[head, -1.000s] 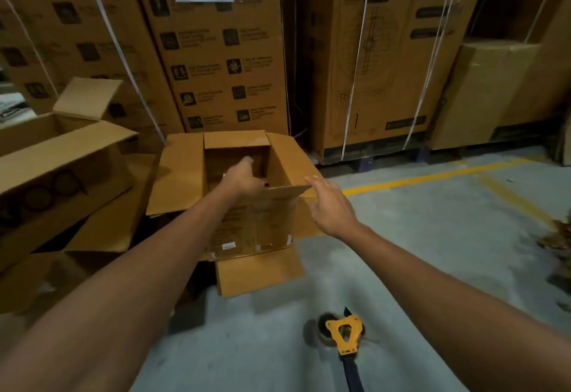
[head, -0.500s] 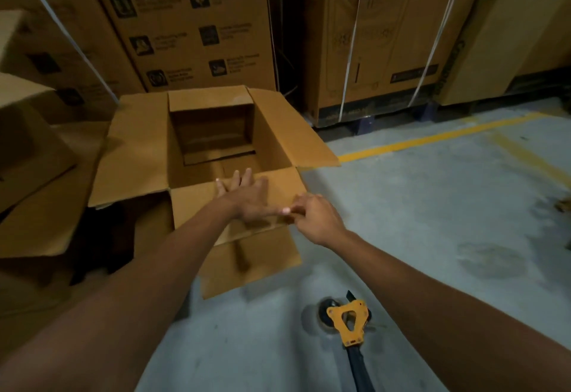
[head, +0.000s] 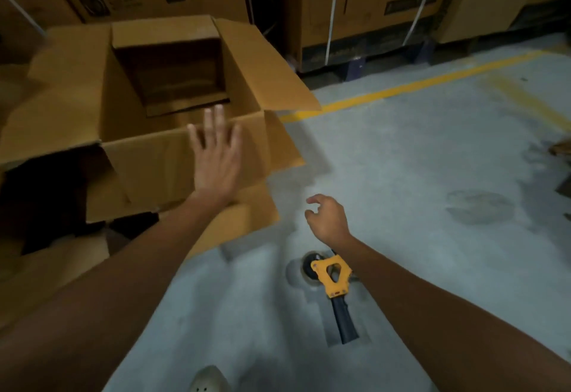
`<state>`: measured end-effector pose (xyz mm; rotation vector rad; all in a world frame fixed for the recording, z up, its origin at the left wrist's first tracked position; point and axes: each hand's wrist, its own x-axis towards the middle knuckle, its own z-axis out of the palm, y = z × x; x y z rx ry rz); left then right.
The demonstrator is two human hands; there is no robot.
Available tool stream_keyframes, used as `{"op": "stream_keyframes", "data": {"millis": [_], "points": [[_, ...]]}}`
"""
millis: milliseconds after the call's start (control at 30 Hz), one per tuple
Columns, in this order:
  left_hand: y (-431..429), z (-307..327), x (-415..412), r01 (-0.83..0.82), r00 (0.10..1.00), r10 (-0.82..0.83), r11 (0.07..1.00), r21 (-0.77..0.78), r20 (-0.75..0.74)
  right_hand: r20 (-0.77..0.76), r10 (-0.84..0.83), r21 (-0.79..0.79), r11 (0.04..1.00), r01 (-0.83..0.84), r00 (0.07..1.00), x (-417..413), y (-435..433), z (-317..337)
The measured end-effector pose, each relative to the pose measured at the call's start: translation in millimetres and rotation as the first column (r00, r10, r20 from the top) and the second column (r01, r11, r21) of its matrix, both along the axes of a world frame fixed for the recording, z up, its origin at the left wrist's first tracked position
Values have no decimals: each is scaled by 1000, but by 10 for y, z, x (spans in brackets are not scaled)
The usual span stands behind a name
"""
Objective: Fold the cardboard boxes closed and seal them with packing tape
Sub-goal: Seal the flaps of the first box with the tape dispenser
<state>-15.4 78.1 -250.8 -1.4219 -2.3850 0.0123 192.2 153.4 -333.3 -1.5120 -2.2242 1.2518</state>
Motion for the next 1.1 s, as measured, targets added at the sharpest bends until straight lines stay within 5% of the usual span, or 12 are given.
{"op": "stream_keyframes", "data": {"millis": [133,267,333,400,467,533,567,633,733,833,967,1100], "points": [[13,-724,870,316,947,-313,948,-38,66,99,-3,-121,993,15,995,437,-139,-665],[-10,-1354,1300,325,914,-306,945,-28,268,225,-20,-261,962,80,974,866,-333,-1304],[-86,-1594,1476,297,839,-188,945,-140,511,292,20,-300,951,72,956,1045,-437,-1649],[-168,-1974,1647,166,661,135,933,-319,739,389,84,-342,938,59,917,1159,-563,-1894],[-268,-2410,1807,-33,322,471,872,-488,821,471,171,-364,931,14,865,1227,-671,-2135],[-346,-2734,1973,-191,-140,565,790,-582,813,491,196,-390,921,13,849,1298,-727,-2333],[-348,-2853,2076,-227,-285,562,748,-624,777,487,192,-392,920,17,852,1341,-724,-2437],[-291,-3034,2309,-279,-414,532,698,-660,738,414,170,-418,908,21,894,1414,-670,-2596],[-7,-3136,2657,-383,-449,447,686,-619,774,266,69,-458,887,63,961,1563,-493,-2625],[377,-3081,2884,-403,-411,374,743,-534,831,218,-69,-318,938,138,974,1755,-216,-2488],[1069,-2873,3372,-259,-504,167,906,-333,847,153,-404,-212,878,429,902,2265,406,-2371],[1590,-2754,3750,-145,-483,185,947,-287,856,183,-528,-185,810,557,829,2826,969,-2370]]}}
